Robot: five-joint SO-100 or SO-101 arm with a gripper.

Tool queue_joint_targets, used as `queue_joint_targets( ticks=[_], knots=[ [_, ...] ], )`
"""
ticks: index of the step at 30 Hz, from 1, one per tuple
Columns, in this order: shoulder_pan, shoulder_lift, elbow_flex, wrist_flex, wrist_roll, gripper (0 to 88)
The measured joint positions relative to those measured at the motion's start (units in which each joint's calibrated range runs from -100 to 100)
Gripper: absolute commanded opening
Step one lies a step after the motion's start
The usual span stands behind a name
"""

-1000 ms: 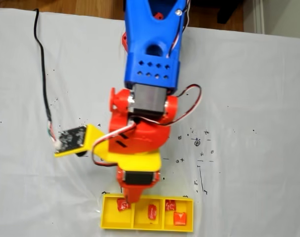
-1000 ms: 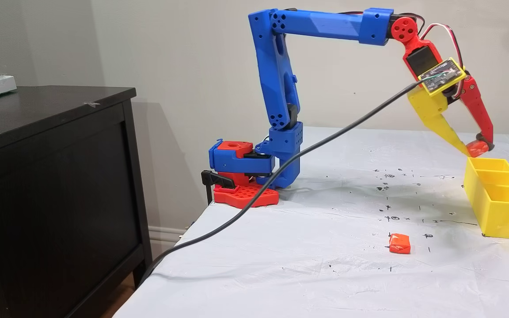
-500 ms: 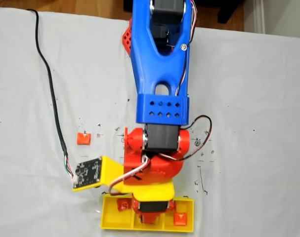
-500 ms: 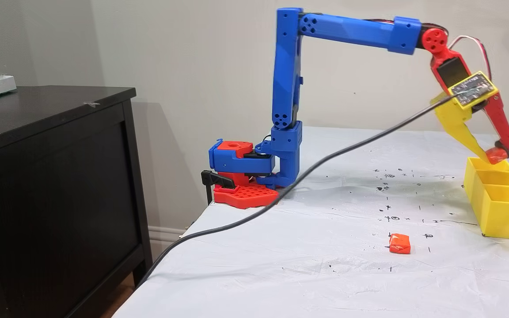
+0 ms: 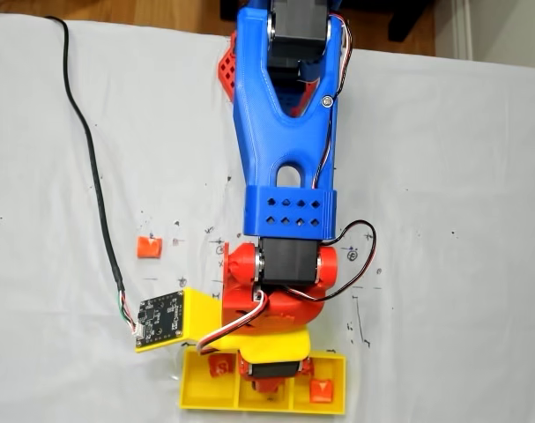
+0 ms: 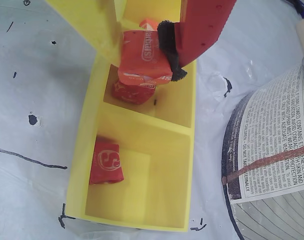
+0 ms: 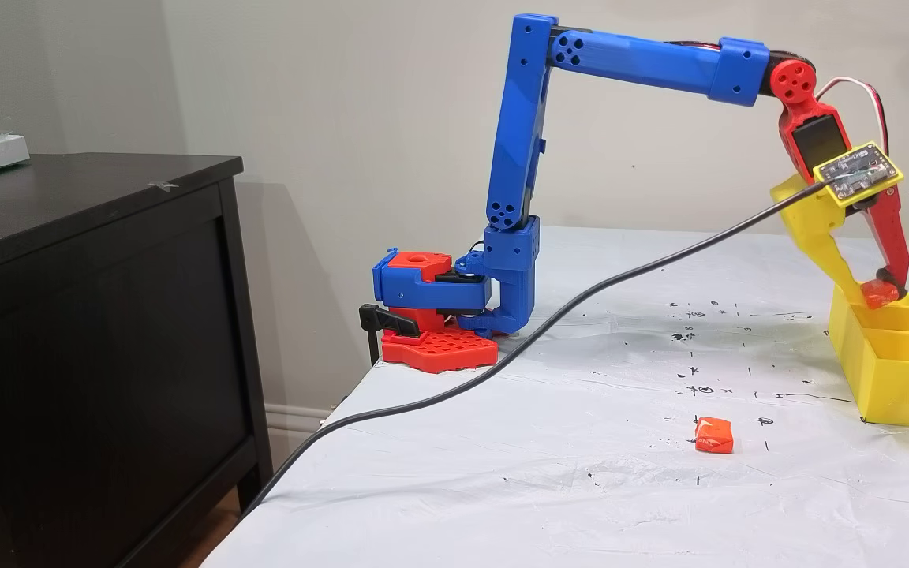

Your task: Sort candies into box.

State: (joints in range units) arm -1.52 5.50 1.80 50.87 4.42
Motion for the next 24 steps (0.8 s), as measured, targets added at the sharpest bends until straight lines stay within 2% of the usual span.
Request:
queue_joint_targets(
  ticks=[1, 5, 9, 14, 18, 20, 24],
  knots=[
    [0.0, 0.0, 0.0, 0.08, 0.1, 3.2],
    [0.0, 0.0, 0.0, 0.71, 0.49, 19.4],
    [0.0, 0.0, 0.0, 0.71, 0.49, 25.9],
    [0.0, 0.0, 0.0, 0.71, 0.49, 29.3],
    [0.0, 0.0, 0.0, 0.71, 0.49, 27.4],
    [0.0, 0.0, 0.0, 0.71, 0.49, 23.3],
    [0.0, 0.0, 0.0, 0.71, 0.49, 9.1]
  ],
)
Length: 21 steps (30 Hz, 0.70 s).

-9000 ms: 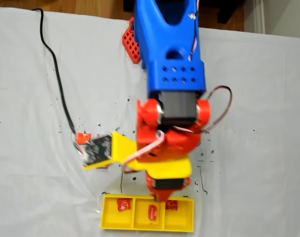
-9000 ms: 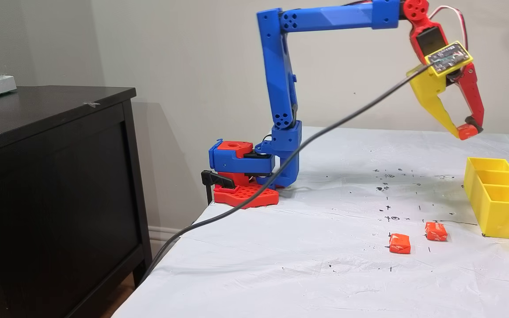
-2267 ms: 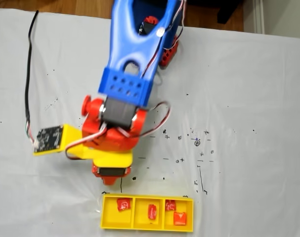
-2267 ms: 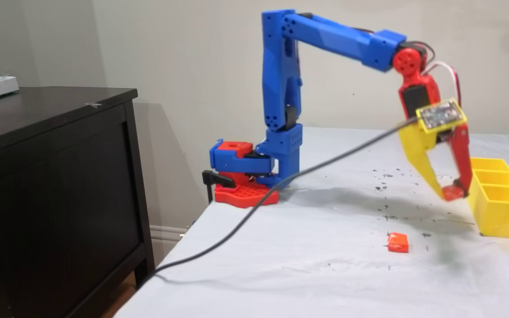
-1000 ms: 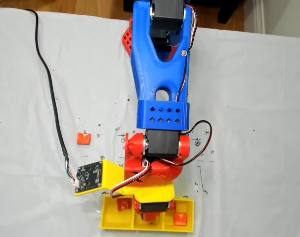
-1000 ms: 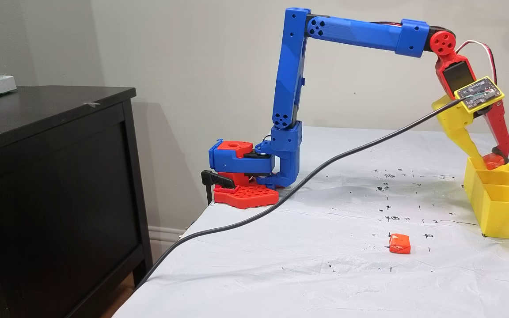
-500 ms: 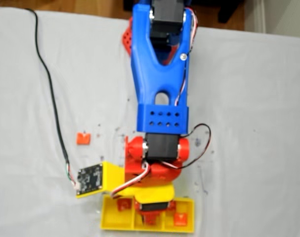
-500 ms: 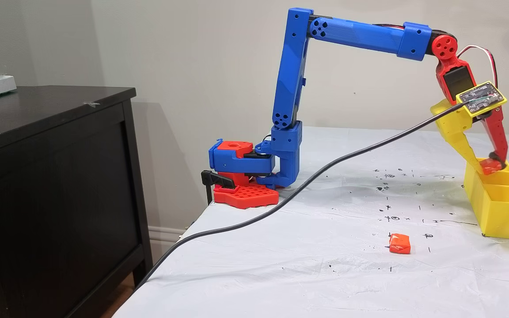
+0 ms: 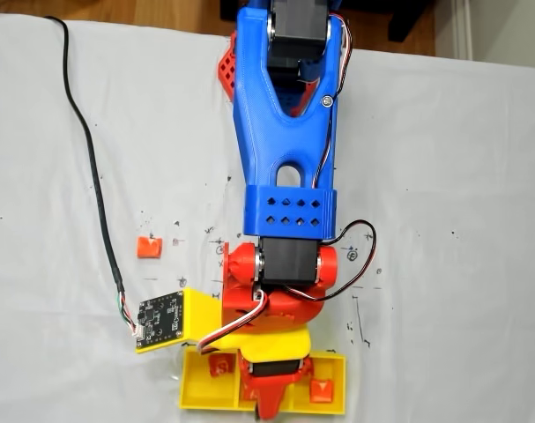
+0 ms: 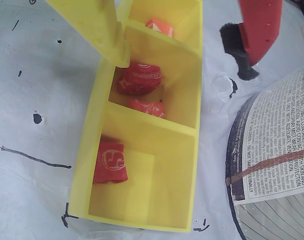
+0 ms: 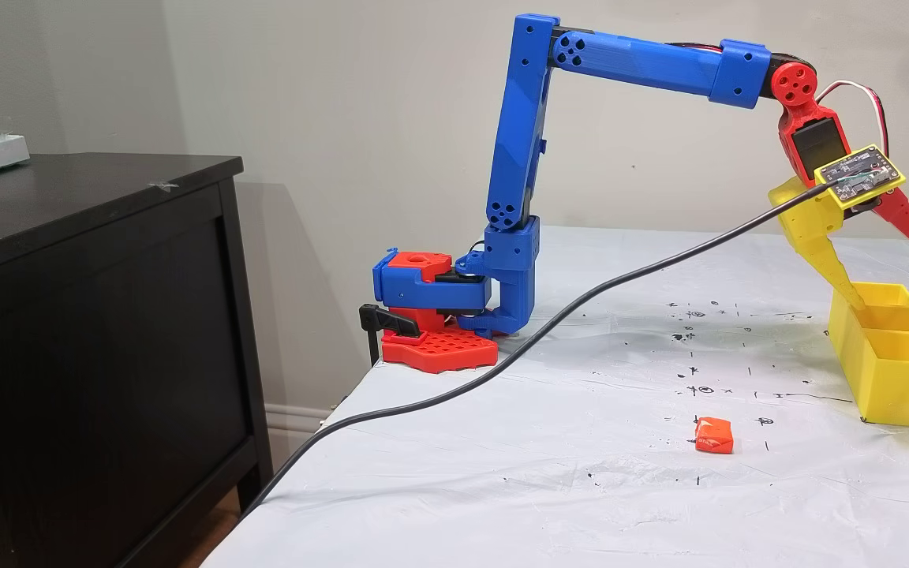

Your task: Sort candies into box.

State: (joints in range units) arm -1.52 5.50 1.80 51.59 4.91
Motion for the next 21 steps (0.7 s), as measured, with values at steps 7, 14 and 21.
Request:
queue_joint_targets(
  ticks=[7, 14, 21],
  knots=[
    [0.31, -0.68, 0.0, 3.41, 0.68, 0.8],
    [4.76, -7.19, 0.0, 10.48, 3.61, 0.2],
    [11.94, -17.17, 7.78, 12.94, 9.33, 0.2]
  ],
)
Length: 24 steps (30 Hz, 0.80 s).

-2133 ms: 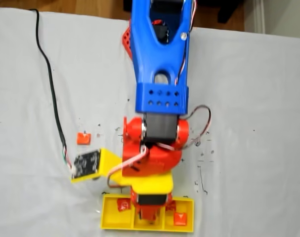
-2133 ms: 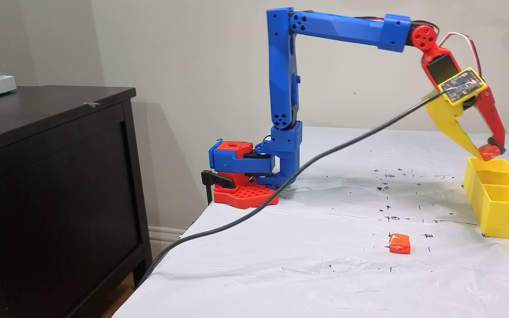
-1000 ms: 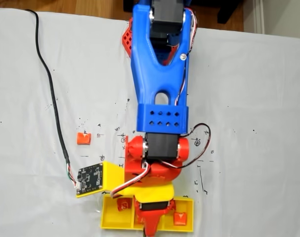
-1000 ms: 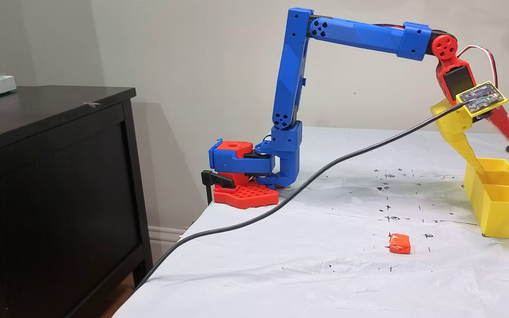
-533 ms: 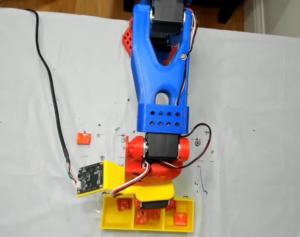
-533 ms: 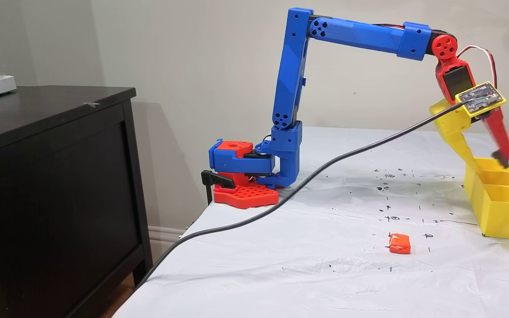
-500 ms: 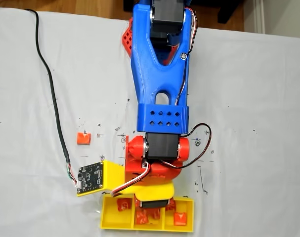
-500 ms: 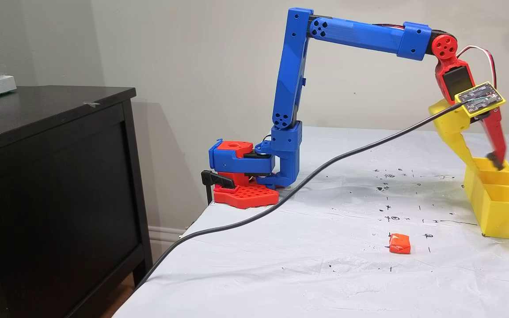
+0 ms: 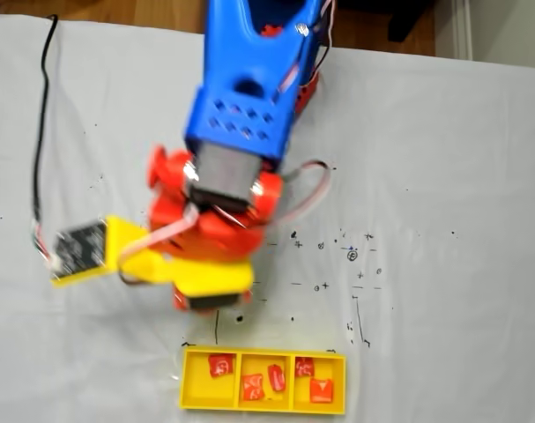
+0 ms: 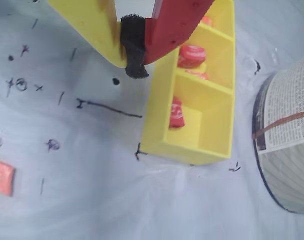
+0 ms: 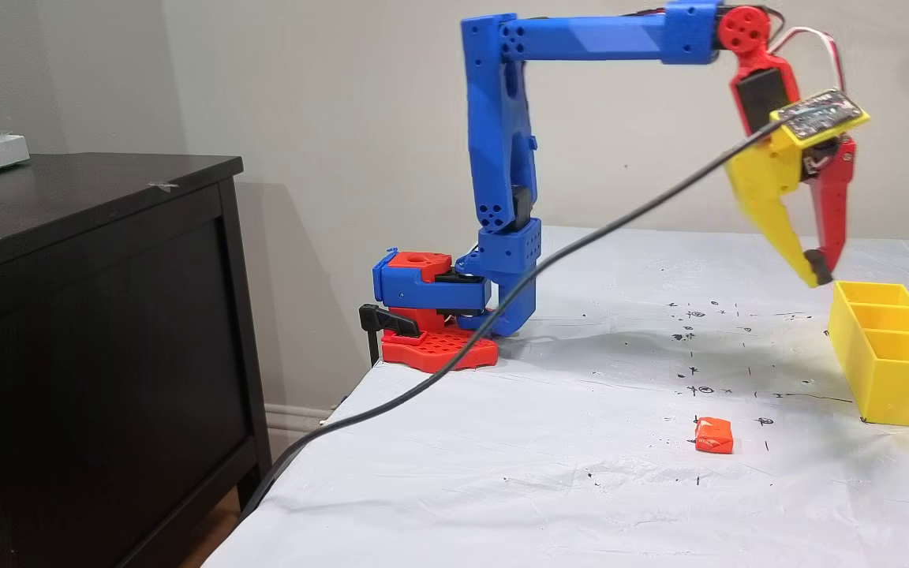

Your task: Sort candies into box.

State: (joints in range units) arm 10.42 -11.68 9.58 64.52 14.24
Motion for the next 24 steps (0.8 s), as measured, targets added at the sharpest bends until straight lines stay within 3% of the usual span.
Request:
queue_joint_targets(
  ticks=[17, 24],
  knots=[
    [16.86, -4.99, 19.33, -7.06, 11.92, 2.8],
    [18.34, -4.31, 19.85, -7.06, 13.48, 17.2]
  ],
)
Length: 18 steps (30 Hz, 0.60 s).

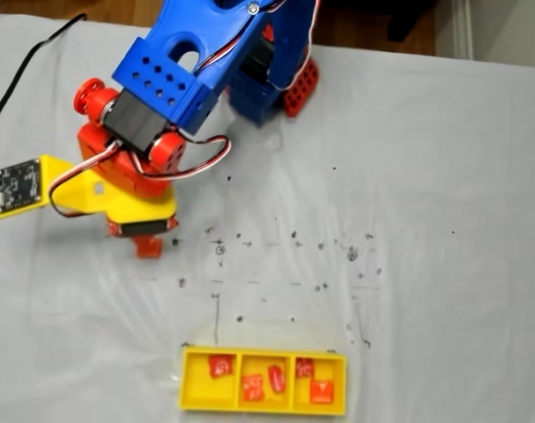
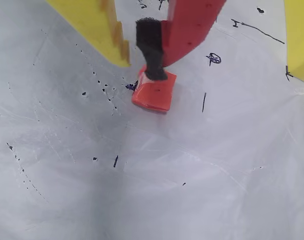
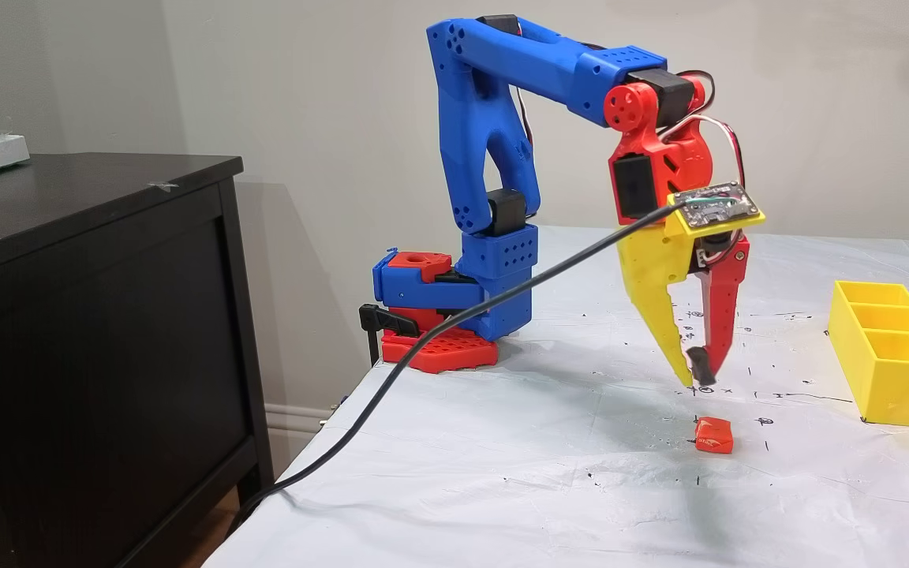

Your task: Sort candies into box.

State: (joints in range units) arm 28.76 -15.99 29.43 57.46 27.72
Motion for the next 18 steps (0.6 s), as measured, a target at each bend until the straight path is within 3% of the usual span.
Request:
queue_joint_targets(
  ticks=[5, 18],
  knots=[
    [0.16, 2.12, 0.09, 0.0, 0.1, 26.3],
    [0.08, 8.54, -1.45, -0.63, 0.15, 26.0]
  ],
)
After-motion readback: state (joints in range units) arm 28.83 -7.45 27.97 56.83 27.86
